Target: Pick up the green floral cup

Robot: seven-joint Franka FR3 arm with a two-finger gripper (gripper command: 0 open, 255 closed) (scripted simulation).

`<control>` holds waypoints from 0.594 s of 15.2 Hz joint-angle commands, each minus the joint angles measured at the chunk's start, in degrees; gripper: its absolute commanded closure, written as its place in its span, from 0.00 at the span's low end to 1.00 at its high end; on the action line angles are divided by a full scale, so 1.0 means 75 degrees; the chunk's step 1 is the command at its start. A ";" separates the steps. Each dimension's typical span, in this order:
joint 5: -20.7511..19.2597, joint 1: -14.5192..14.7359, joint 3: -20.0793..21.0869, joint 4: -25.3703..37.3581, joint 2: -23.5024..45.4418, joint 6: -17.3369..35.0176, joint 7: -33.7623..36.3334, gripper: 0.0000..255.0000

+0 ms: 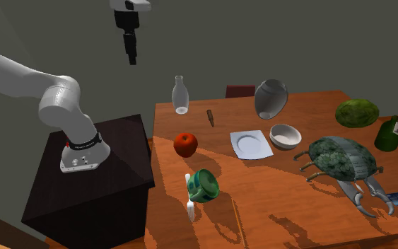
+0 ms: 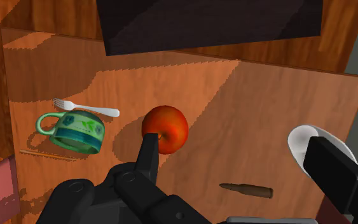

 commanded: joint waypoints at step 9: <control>-0.0627 -0.0331 -0.1517 -0.0845 0.0247 0.1196 -0.1628 0.00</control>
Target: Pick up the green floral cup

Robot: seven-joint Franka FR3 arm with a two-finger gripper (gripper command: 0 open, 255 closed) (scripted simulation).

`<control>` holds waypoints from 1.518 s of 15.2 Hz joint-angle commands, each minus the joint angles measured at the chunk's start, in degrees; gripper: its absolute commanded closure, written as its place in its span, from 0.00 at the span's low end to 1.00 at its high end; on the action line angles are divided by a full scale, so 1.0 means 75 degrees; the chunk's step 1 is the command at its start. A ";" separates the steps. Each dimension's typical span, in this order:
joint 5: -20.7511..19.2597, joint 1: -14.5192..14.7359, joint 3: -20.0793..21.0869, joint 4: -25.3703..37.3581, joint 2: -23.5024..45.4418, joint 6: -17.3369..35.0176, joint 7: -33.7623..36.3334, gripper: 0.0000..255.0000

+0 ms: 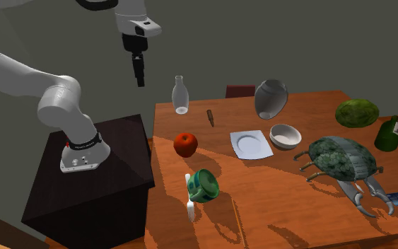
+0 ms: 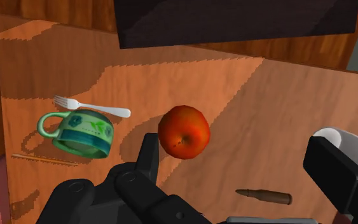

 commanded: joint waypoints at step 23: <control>0.1555 -0.0171 -0.4379 0.1387 0.5705 0.3482 -0.6115 0.00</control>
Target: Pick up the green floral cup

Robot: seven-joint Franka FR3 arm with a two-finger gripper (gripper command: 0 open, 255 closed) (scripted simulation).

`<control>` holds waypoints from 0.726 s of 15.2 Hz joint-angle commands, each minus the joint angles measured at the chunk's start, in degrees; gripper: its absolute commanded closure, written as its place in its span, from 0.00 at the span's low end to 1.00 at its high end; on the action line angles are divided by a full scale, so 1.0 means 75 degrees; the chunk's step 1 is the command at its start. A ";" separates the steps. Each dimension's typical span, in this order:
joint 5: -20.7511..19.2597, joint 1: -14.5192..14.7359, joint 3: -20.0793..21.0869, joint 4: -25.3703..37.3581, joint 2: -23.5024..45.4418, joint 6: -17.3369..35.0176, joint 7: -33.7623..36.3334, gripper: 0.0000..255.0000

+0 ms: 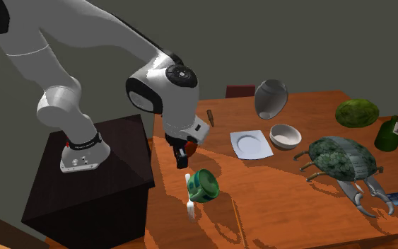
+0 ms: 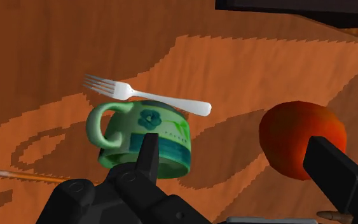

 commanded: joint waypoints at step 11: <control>0.2917 -0.1808 0.0490 0.2915 0.4318 -0.0350 -0.3154 0.00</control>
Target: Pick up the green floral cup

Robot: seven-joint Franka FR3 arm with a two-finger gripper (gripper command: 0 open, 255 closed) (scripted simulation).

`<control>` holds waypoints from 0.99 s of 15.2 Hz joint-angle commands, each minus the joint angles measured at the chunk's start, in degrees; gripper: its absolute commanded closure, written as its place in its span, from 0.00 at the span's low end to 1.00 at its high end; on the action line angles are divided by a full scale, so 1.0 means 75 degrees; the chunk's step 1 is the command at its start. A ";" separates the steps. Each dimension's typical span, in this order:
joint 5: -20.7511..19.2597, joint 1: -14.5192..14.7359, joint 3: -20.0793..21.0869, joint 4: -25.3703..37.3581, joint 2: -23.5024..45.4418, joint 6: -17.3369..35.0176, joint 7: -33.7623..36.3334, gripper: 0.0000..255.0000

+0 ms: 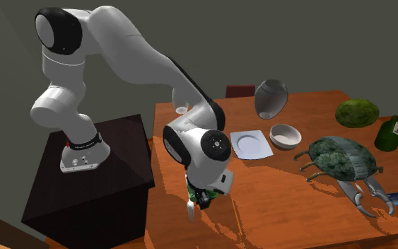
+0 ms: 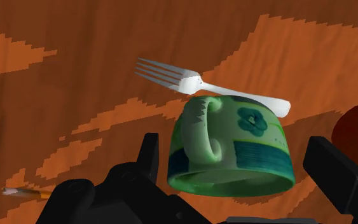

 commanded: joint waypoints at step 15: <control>0.0478 -0.0316 0.0330 0.0180 0.0780 0.0435 -0.0350 1.00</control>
